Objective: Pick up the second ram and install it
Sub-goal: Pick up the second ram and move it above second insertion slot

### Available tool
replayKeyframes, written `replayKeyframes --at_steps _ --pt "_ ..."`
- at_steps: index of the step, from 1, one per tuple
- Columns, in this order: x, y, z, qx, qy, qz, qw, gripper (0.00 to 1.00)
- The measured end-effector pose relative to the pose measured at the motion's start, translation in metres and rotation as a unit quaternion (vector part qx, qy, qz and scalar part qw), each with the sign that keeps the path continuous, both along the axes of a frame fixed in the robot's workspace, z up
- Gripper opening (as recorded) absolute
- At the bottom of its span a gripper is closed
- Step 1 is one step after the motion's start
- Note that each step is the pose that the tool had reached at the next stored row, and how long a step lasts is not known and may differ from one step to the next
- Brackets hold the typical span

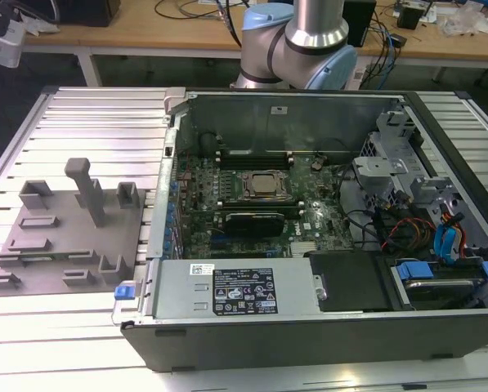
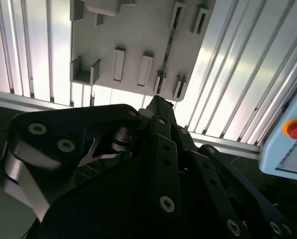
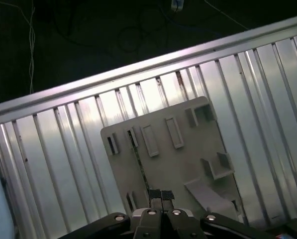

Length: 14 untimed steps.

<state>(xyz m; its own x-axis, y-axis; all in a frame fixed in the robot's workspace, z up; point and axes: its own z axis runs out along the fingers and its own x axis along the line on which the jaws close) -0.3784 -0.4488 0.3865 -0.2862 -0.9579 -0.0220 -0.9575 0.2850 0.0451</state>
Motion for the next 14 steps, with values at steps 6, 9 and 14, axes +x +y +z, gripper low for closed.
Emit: replayKeyframes --at_steps 6,9,14 --pt "0.0 0.0 0.0 0.0001 0.0 0.03 0.9995 0.08" --pt "0.0 0.0 0.0 0.0001 0.0 0.04 0.9992 0.08" --pt "0.0 0.0 0.0 0.0001 0.0 0.063 0.998 0.08"
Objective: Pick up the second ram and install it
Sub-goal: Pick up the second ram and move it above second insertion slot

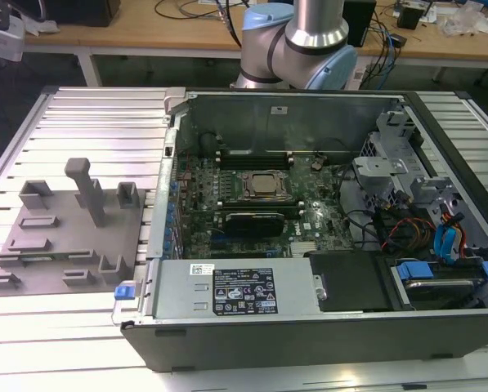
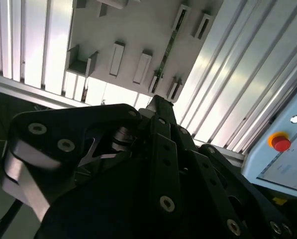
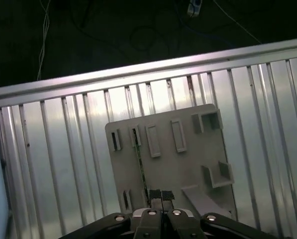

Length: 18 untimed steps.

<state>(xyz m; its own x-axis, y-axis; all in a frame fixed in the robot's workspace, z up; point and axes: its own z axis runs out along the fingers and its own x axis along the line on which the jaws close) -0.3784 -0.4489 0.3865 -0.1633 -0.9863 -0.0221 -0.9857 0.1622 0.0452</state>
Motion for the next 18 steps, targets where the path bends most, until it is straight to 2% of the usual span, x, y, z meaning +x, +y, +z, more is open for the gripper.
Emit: replayKeyframes --at_steps 12,18 --pt "0.0 0.0 0.0 0.0 0.0 0.046 0.999 0.08" --pt "0.0 0.0 0.0 0.0 0.0 0.073 0.9974 0.08"
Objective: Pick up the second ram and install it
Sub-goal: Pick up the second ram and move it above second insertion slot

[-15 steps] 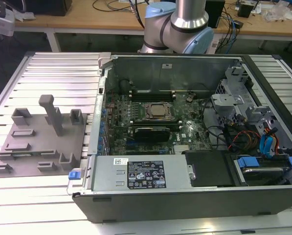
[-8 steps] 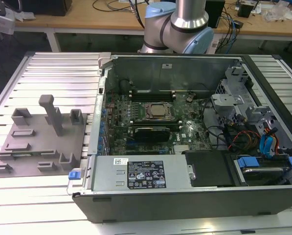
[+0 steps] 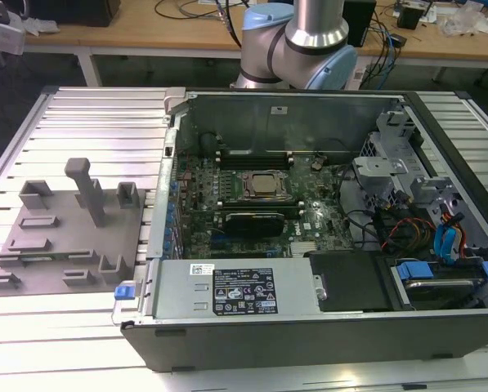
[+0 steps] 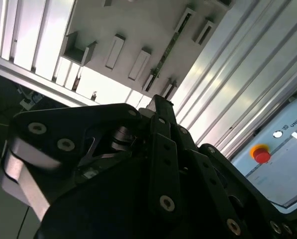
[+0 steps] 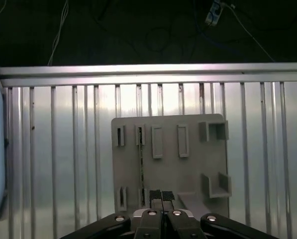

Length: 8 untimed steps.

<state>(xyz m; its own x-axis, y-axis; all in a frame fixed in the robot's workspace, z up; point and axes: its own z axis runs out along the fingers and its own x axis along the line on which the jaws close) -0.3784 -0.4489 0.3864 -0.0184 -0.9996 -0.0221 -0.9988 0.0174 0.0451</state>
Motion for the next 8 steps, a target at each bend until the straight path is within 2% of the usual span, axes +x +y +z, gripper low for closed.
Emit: replayKeyframes --at_steps 3,8 --pt "0.0 0.0 0.0 0.0 0.0 0.009 1.0 0.08" --pt "0.0 0.0 0.0 0.0 0.0 0.042 0.9991 0.08"
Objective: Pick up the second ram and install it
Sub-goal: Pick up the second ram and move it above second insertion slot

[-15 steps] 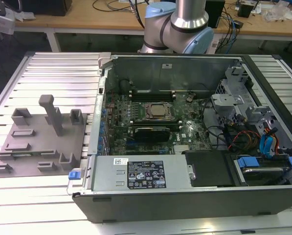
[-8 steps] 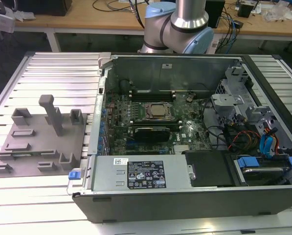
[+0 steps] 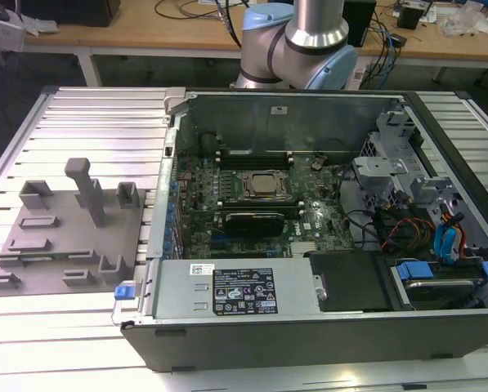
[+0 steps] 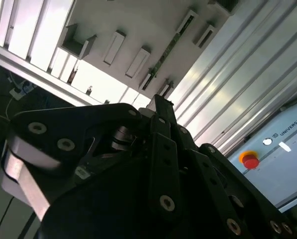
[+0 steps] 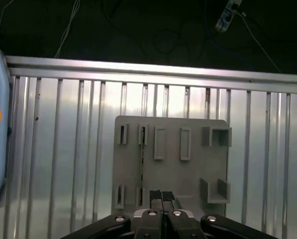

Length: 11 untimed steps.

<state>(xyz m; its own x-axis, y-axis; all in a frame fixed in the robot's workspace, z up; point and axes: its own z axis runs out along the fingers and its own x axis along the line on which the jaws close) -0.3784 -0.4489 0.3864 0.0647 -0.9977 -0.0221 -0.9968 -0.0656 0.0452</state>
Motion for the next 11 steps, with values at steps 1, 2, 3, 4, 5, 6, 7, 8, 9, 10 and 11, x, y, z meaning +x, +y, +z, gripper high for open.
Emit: replayKeyframes --at_steps 1,2,3,4,5,6,7,8,9,10,11 --pt "0.0 0.0 0.0 0.0 0.0 0.006 1.0 0.08" --pt "0.0 0.0 0.0 0.0 0.0 0.012 0.9999 0.08" --pt "0.0 0.0 0.0 0.0 0.0 0.018 0.9998 0.08" --pt "0.0 0.0 0.0 0.0 0.0 0.023 0.9997 0.08" --pt "0.0 0.0 0.0 0.0 0.0 0.026 0.9997 0.08" --pt "0.0 0.0 0.0 0.0 0.0 0.031 0.9995 0.08" --pt "0.0 0.0 0.0 0.0 0.0 0.034 0.9994 0.08" --pt "0.0 0.0 0.0 0.0 0.0 0.039 0.9992 0.08" --pt "0.0 0.0 0.0 0.0 0.0 0.045 0.999 0.08" --pt "0.0 0.0 0.0 0.0 0.0 0.05 0.9987 0.08" --pt "0.0 0.0 0.0 0.0 0.0 0.057 0.9984 0.08"
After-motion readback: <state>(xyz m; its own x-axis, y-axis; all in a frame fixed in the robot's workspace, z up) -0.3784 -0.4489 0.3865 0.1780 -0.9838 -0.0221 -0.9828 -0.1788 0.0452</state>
